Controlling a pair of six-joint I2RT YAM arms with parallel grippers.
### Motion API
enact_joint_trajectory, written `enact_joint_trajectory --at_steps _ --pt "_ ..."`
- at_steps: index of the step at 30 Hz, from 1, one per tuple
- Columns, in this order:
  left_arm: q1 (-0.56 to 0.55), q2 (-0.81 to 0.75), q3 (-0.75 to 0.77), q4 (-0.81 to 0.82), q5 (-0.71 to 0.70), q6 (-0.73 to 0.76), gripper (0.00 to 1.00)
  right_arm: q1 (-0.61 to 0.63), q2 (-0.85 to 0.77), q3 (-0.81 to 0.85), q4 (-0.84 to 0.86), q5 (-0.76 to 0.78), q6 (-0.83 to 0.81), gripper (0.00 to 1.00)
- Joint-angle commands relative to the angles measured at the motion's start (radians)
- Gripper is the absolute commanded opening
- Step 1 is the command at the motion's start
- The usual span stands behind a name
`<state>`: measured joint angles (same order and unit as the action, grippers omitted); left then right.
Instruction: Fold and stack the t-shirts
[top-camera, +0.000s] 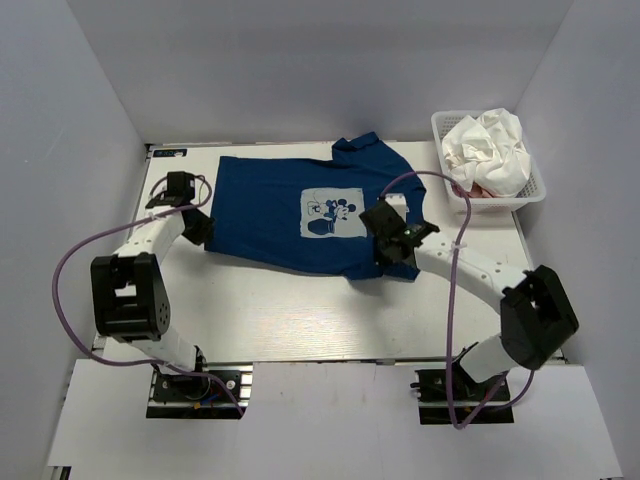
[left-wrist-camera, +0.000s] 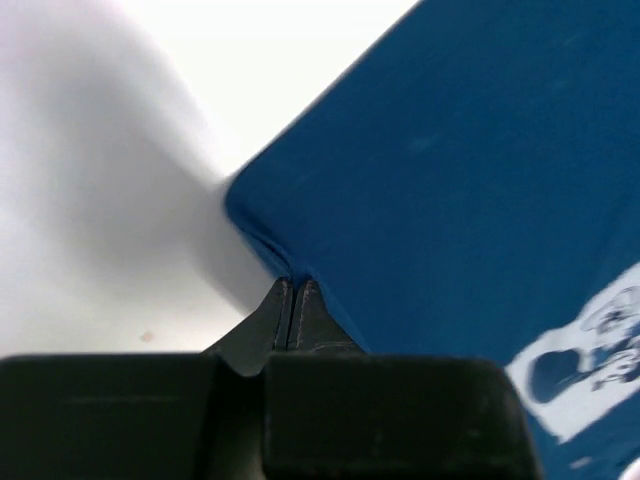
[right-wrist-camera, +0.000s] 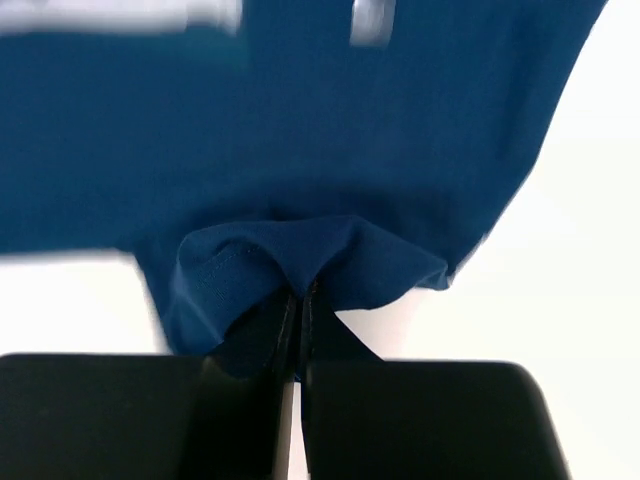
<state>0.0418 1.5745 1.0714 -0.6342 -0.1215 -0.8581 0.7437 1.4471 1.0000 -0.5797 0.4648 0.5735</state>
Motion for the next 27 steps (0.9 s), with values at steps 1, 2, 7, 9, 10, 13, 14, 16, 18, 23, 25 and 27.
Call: enact_joint_trajectory --at_steps 1,2,7,9,10,13,14,16,18,23,25,27 --pt "0.000 0.080 0.113 -0.025 0.011 -0.012 0.00 -0.079 0.096 0.101 0.057 0.029 -0.104 0.00" --pt "0.009 0.100 0.152 -0.025 0.011 -0.012 0.00 -0.090 0.114 0.177 0.060 0.025 -0.115 0.00" --pt "0.020 0.223 0.291 -0.059 0.011 -0.021 0.00 -0.205 0.295 0.351 0.081 -0.064 -0.211 0.00" --pt "0.020 0.283 0.358 -0.068 0.000 -0.021 0.00 -0.242 0.346 0.477 0.066 -0.068 -0.222 0.00" --pt "0.029 0.303 0.375 -0.068 -0.010 -0.030 0.00 -0.260 0.404 0.547 0.058 -0.078 -0.228 0.00" --pt "0.029 0.390 0.450 -0.058 0.023 -0.030 0.00 -0.297 0.550 0.724 0.030 -0.101 -0.291 0.00" --pt "0.029 0.416 0.502 -0.058 0.023 -0.030 0.00 -0.312 0.579 0.762 0.023 -0.106 -0.310 0.00" --pt "0.038 0.464 0.551 -0.067 0.023 -0.039 0.00 -0.323 0.689 0.896 0.021 -0.129 -0.340 0.00" --pt "0.038 0.531 0.620 -0.087 0.035 -0.048 0.15 -0.351 0.807 1.057 -0.017 -0.144 -0.357 0.00" --pt "0.058 0.552 0.733 -0.145 0.002 -0.068 1.00 -0.368 0.886 1.208 -0.079 -0.163 -0.363 0.90" --pt "0.058 0.477 0.713 -0.133 -0.039 -0.079 1.00 -0.366 0.805 1.067 -0.005 -0.178 -0.362 0.90" --pt "0.058 0.415 0.674 -0.081 -0.052 -0.079 1.00 -0.365 0.693 0.976 0.067 -0.202 -0.356 0.90"
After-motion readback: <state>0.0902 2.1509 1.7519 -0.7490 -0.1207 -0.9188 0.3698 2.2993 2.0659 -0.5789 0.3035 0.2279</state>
